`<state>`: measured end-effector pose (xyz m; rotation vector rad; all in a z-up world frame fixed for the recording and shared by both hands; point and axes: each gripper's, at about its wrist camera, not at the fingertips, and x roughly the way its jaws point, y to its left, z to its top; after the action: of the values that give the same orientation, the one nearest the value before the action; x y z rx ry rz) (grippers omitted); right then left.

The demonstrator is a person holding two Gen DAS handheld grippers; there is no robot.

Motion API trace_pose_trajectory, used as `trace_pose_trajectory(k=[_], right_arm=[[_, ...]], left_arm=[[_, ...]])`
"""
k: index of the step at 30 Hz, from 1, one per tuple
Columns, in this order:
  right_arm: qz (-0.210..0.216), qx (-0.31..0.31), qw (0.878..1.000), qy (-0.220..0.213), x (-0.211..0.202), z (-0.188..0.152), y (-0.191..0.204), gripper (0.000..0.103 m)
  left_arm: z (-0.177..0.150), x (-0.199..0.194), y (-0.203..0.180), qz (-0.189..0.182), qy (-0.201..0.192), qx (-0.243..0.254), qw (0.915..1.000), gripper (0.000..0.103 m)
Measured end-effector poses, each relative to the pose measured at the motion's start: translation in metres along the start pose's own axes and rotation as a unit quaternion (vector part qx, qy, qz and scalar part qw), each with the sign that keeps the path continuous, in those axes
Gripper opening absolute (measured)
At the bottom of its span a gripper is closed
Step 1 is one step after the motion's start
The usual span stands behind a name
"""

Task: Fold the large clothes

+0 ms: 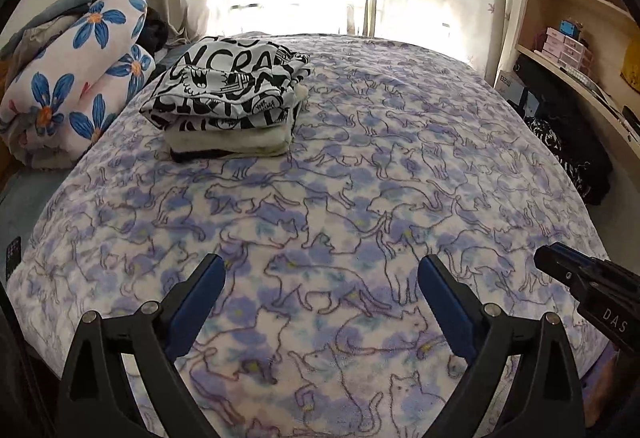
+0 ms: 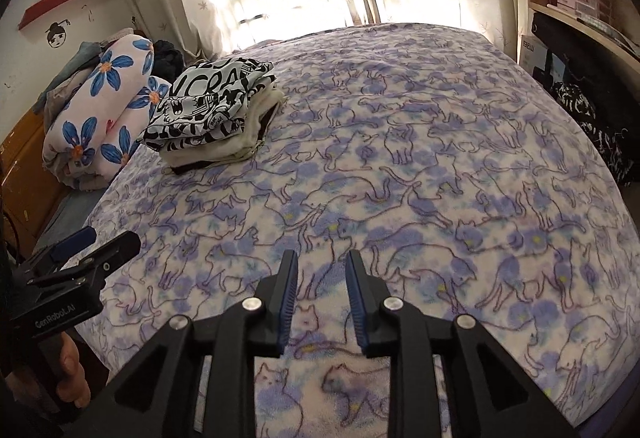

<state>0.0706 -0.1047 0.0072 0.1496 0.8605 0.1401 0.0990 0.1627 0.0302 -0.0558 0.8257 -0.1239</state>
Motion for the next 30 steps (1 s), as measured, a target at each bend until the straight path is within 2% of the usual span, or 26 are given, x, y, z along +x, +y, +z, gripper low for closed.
trace_pose_trajectory(k=[2, 3, 8, 11, 18, 30], right_arm=[[0.01, 0.011, 1.0, 0.0, -0.002, -0.008, -0.001, 0.037], [0.014, 0.015, 1.0, -0.001, -0.004, -0.011, -0.002, 0.038], [0.0, 0.014, 1.0, -0.002, -0.007, -0.027, -0.001, 0.039], [0.008, 0.022, 1.0, 0.005, -0.006, -0.036, -0.003, 0.039], [0.005, 0.009, 1.0, 0.006, -0.005, -0.043, 0.005, 0.039], [0.012, 0.012, 1.0, 0.015, -0.001, -0.047, 0.006, 0.039]], left_arm=[[-0.006, 0.004, -0.003, 0.0, 0.011, -0.007, 0.9999, 0.096], [-0.01, 0.005, -0.004, 0.0, 0.017, -0.011, 0.9998, 0.096], [-0.029, 0.008, -0.014, -0.016, 0.035, -0.022, 0.999, 0.096], [-0.037, 0.007, -0.02, -0.015, 0.037, -0.018, 0.9991, 0.096], [-0.041, 0.001, -0.028, -0.001, 0.025, 0.003, 0.9997, 0.096], [-0.049, 0.005, -0.03, 0.005, 0.041, 0.002, 0.9992, 0.096]])
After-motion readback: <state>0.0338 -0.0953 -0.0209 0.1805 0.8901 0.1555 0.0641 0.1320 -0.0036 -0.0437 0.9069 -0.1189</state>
